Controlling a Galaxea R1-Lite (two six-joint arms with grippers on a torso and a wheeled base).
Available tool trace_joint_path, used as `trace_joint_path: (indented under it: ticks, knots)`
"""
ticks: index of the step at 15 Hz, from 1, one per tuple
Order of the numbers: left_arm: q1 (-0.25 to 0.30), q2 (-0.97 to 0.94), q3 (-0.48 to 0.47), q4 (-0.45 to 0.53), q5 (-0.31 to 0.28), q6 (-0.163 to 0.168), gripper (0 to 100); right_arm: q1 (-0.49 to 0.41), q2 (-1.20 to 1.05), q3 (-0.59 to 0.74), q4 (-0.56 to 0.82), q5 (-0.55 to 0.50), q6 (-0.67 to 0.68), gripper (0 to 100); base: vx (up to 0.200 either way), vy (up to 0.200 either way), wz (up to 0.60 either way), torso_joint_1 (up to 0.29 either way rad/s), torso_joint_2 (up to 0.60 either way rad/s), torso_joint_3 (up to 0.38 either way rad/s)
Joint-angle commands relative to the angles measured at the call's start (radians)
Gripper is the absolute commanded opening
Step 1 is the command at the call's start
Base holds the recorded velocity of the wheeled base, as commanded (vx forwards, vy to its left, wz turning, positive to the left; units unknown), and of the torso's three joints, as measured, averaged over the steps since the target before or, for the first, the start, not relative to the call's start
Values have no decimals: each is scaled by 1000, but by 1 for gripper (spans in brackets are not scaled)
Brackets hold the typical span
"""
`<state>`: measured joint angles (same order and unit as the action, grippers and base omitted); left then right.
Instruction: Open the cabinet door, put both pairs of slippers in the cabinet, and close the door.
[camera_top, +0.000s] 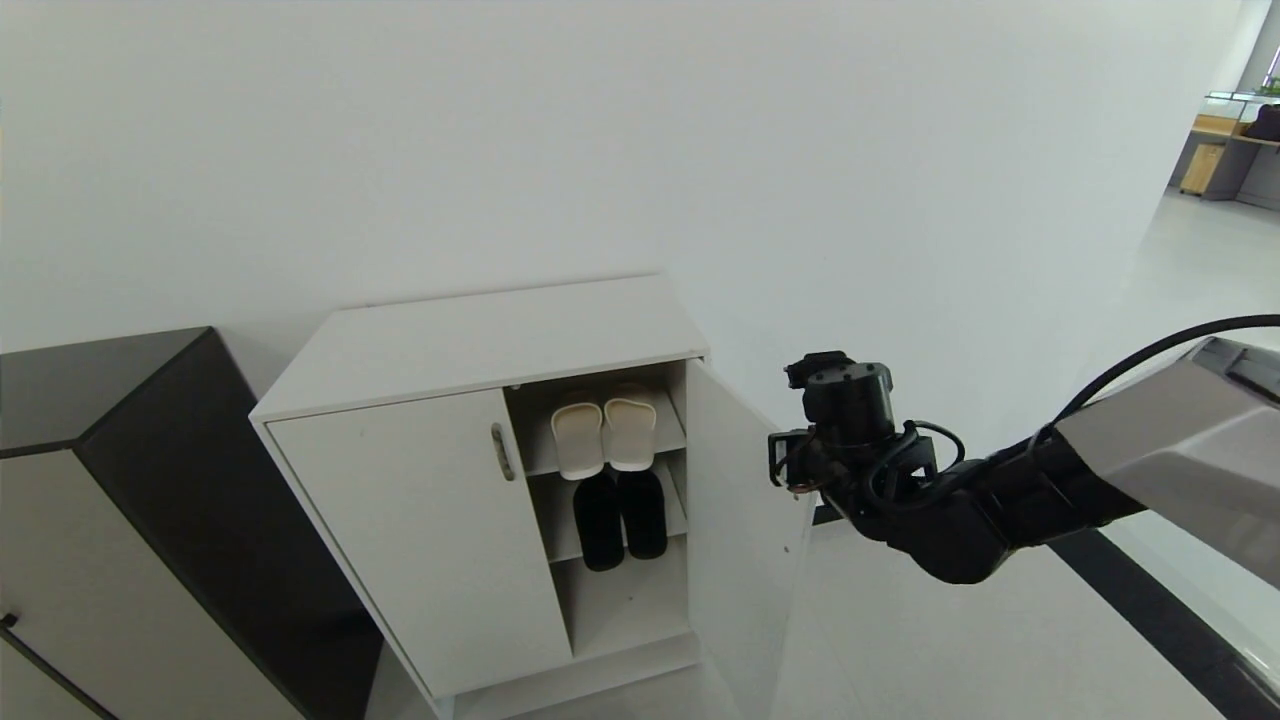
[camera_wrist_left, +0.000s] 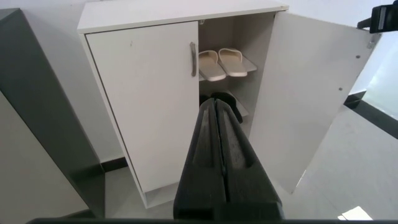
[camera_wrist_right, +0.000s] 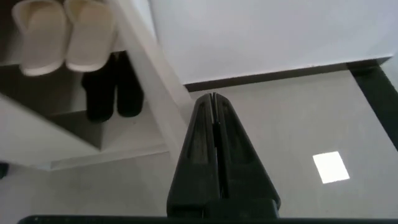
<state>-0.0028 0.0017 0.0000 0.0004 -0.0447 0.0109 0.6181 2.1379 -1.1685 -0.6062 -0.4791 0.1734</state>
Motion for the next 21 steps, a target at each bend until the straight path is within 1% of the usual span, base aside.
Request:
trace_joint_path:
  ticks: [1,4,8,10,13,17,21]
  knots:
    - [0,1,0,0,0,0,0,55,-55,44,-18,-1,-2,0,0,0,0,0,0,0]
    - [-2,1,0,0,0,0,0,94,-99,79,-20,4,-8,0,0,0,0,0,0,0]
    - [0,1,0,0,0,0,0,98,-118,132,-21,11,-68,0,0,0,0,0,0,0]
    - [-2,1,0,1,0,0,0,98,-116,141,-23,31,-68,0,0,0,0,0,0,0]
    - [0,1,0,0,0,0,0,98,-113,141,-23,31,-69,0,0,0,0,0,0,0]
    - [0,1,0,1,0,0,0,98,-110,148,-24,33,-68,0,0,0,600,-1,1,5]
    - [0,1,0,0,0,0,0,97,-108,173,-76,53,-69,0,0,0,600,5,5,1]
